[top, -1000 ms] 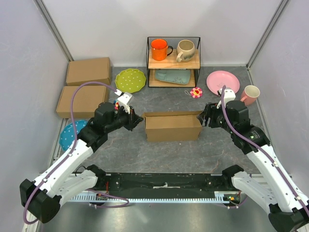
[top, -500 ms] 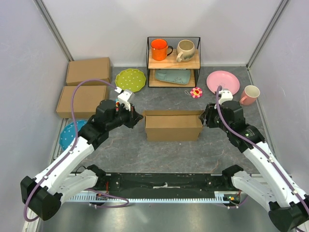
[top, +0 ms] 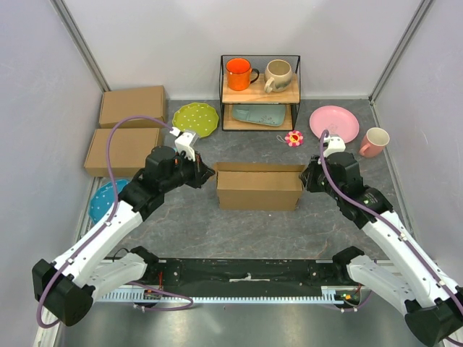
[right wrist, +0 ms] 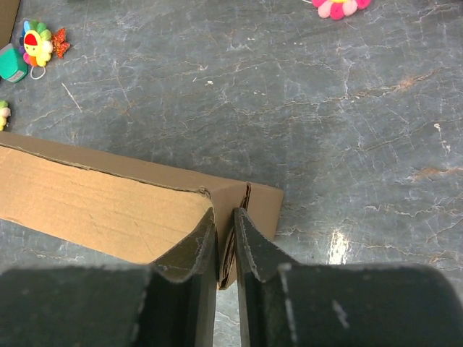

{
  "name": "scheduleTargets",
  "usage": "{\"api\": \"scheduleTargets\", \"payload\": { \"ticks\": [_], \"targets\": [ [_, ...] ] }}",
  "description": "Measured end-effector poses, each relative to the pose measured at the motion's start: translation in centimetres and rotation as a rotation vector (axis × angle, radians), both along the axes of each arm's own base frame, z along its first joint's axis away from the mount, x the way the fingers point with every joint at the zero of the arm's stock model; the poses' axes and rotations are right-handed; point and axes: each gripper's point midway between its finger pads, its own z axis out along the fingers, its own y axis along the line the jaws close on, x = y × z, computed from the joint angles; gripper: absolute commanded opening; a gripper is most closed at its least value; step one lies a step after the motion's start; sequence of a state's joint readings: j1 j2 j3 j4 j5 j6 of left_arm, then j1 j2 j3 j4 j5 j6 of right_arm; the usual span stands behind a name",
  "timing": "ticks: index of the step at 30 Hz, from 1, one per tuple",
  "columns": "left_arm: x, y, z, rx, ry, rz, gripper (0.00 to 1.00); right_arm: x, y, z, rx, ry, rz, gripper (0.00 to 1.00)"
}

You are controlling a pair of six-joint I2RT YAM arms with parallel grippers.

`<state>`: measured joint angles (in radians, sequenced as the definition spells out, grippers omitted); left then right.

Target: Fold the paper box

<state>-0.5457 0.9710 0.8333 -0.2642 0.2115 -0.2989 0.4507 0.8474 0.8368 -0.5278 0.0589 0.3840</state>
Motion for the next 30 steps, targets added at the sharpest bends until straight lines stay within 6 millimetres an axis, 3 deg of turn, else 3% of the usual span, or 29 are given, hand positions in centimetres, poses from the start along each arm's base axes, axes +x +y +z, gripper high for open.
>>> {"api": "scheduleTargets", "payload": {
  "ticks": [15, 30],
  "targets": [
    [0.3, -0.9, 0.0, -0.142, 0.129, 0.092, 0.02, 0.1, -0.2, -0.1, -0.022, -0.013, -0.034, 0.13],
    [0.3, -1.2, -0.7, -0.279, 0.048, 0.158, 0.02, 0.5, -0.2, -0.2, -0.031, -0.026, -0.057, 0.10]
  ]
}}
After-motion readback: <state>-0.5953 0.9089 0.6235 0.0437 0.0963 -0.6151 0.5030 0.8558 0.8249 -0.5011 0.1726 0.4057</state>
